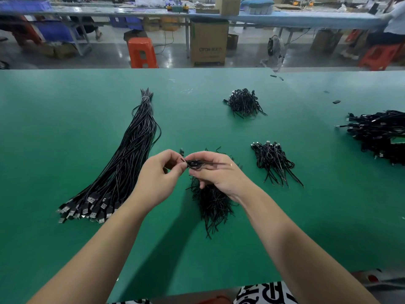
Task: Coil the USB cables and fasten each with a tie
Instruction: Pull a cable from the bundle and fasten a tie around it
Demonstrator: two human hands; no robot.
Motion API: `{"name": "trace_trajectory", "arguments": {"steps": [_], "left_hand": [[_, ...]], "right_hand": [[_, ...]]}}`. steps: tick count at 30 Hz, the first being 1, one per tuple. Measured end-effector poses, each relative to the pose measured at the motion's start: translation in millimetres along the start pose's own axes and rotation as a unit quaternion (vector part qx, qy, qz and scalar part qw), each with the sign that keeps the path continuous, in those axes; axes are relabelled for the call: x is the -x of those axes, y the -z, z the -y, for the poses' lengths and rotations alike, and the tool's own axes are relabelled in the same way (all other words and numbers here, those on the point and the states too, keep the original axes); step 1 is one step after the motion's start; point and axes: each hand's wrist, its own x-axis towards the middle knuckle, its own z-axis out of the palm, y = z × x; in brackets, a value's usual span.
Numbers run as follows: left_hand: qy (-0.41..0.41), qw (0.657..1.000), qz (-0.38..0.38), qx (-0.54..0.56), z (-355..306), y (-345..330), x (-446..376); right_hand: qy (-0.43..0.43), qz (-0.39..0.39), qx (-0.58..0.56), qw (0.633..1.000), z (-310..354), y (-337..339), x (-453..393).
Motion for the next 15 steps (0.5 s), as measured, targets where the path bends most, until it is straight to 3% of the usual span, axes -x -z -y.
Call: {"name": "trace_trajectory", "arguments": {"steps": [2, 5, 9, 12, 15], "left_hand": [[-0.014, 1.000, 0.002, -0.020, -0.7, -0.9, 2.0], [-0.108, 0.989, -0.026, -0.102, -1.6, -2.7, 5.2], [-0.263, 0.930, -0.032, -0.255, 2.5, -4.2, 4.2], [-0.299, 0.899, -0.036, -0.318, 9.7, -7.0, 6.1], [-0.287, 0.916, -0.039, -0.279, 9.5, -8.7, 9.0]], "right_hand": [[-0.004, -0.048, 0.048, 0.998, -1.8, -1.7, -2.2], [-0.020, -0.059, 0.053, 0.997, -6.4, -2.5, -4.4], [-0.042, -0.079, 0.050, 0.995, -6.8, -2.3, -3.7], [-0.068, -0.088, 0.003, 0.994, -6.5, -3.5, -1.9], [-0.075, -0.066, -0.042, 0.994, -8.5, -7.0, -0.4]]}}
